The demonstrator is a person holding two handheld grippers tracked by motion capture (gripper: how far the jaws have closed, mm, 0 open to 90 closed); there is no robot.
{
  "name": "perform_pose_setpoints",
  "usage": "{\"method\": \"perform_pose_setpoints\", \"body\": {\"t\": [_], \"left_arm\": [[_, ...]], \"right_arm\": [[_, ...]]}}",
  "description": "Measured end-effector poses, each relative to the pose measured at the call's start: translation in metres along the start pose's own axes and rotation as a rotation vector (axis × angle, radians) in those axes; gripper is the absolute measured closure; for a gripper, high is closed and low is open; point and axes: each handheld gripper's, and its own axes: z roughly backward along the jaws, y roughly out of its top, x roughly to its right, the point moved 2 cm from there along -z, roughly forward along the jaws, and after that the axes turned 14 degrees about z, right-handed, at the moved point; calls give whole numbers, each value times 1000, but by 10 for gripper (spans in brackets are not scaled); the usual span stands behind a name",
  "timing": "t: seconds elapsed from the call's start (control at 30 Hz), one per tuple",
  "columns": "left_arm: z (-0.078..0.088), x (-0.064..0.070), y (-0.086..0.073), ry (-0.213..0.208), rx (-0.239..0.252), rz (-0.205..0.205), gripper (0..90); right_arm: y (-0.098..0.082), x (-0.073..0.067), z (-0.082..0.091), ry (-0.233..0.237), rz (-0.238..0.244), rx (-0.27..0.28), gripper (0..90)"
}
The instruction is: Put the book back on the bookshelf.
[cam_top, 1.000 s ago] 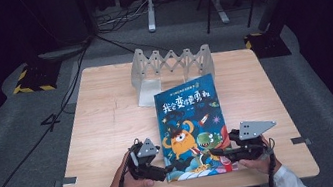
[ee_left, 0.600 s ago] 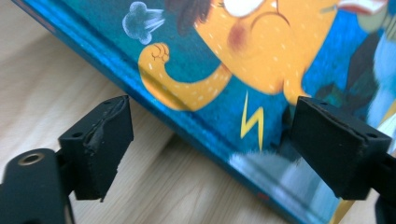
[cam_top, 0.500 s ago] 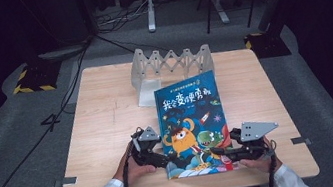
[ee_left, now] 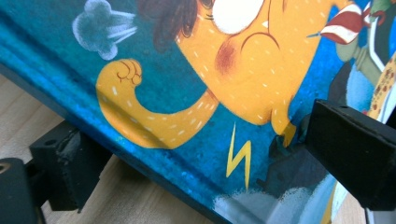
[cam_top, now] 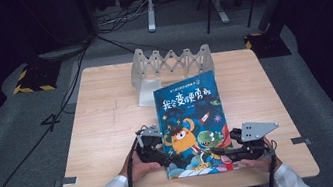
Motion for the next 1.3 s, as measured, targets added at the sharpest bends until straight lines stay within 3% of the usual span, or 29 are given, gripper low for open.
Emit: {"method": "perform_pose_setpoints", "body": {"t": [0.03, 0.1, 0.17, 0.27, 0.43, 0.53, 0.73, 0.97, 1.07, 1.23, 1.3], "left_arm": [[2, -2, 0, -16, 18, 11, 65], [9, -9, -1, -67, 70, 46, 208], [12, -10, -2, -80, 85, 43, 256], [17, -6, -1, -58, 114, 3, 303], [33, 3, 0, -34, 182, -68, 468], [40, 14, -2, 20, 208, -137, 497], [46, 34, -6, 52, 253, -239, 582], [41, 57, -3, 45, 274, -322, 586], [36, 67, -1, 53, 279, -349, 558], [33, 69, -1, 65, 284, -368, 644], [33, 69, -1, 41, 283, -358, 669]], "right_arm": [[0, 0, 0, 0, 0, 0, 539], [-1, 1, 2, 5, 1, 0, 541], [-1, 2, 3, 9, 5, 2, 546], [-2, 2, 5, 30, 12, 0, 560], [-6, 5, 8, 5, 12, -27, 581], [-7, 5, 9, 5, 12, -32, 589], [-17, 8, 13, -8, -21, -50, 586], [-27, 7, 16, -39, -22, -108, 558], [-31, 8, 15, -43, -24, -122, 556], [-35, 10, 17, -81, -24, -131, 562], [-35, 9, 17, -82, -21, -128, 558]]}}
